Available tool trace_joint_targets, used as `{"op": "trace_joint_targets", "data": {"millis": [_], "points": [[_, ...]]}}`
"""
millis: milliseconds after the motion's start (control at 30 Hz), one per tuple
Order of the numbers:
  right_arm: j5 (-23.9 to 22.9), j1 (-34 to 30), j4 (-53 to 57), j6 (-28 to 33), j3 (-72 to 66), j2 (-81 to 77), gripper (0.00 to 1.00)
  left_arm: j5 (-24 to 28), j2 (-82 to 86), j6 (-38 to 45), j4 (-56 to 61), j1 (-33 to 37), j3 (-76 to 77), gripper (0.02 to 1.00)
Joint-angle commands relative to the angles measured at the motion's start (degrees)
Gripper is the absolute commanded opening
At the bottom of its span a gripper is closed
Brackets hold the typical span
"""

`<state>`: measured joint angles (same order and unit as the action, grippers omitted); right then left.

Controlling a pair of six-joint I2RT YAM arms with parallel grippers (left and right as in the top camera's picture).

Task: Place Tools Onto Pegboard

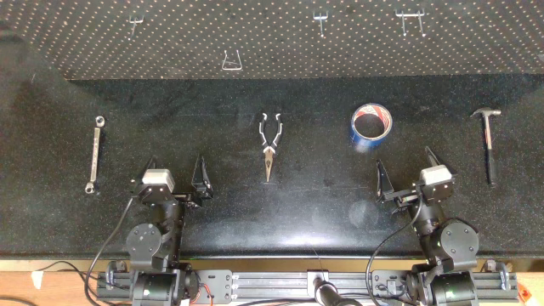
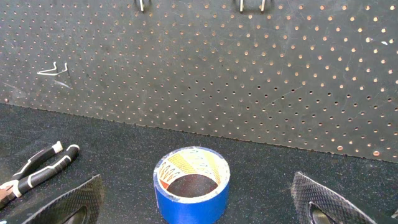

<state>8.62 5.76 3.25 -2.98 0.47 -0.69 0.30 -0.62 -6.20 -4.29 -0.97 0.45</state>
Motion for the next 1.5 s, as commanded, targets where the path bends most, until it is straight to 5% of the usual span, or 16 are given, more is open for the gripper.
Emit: {"op": "trace_joint_targets", "data": {"millis": [33, 1267, 1300, 1367, 1500], "points": [[-0.7, 0.4, 0.2, -1.1, -0.2, 0.5, 0.982, 0.4, 0.4, 0.7, -0.3, -0.2, -0.1, 0.996], [-0.7, 0.4, 0.2, -1.1, -0.2, 0.5, 0.982, 1.9, 0.4, 0.8, -0.2, -0.2, -0.1, 0.996], [-0.7, 0.4, 0.2, -1.1, -0.2, 0.5, 0.980, 1.9, 0.4, 7.5, -2.4, -0.2, 1.0, 0.993], [-0.7, 0.4, 0.2, -1.1, -0.2, 0.5, 0.982, 1.0, -10.1, 14.6, -29.7, 2.3, 23.8, 0.993], [-0.7, 0.4, 0.2, -1.1, -0.2, 0.5, 0.982, 1.8, -37.5, 23.5, -47.9, 16.7, 48.5, 0.993]]}}
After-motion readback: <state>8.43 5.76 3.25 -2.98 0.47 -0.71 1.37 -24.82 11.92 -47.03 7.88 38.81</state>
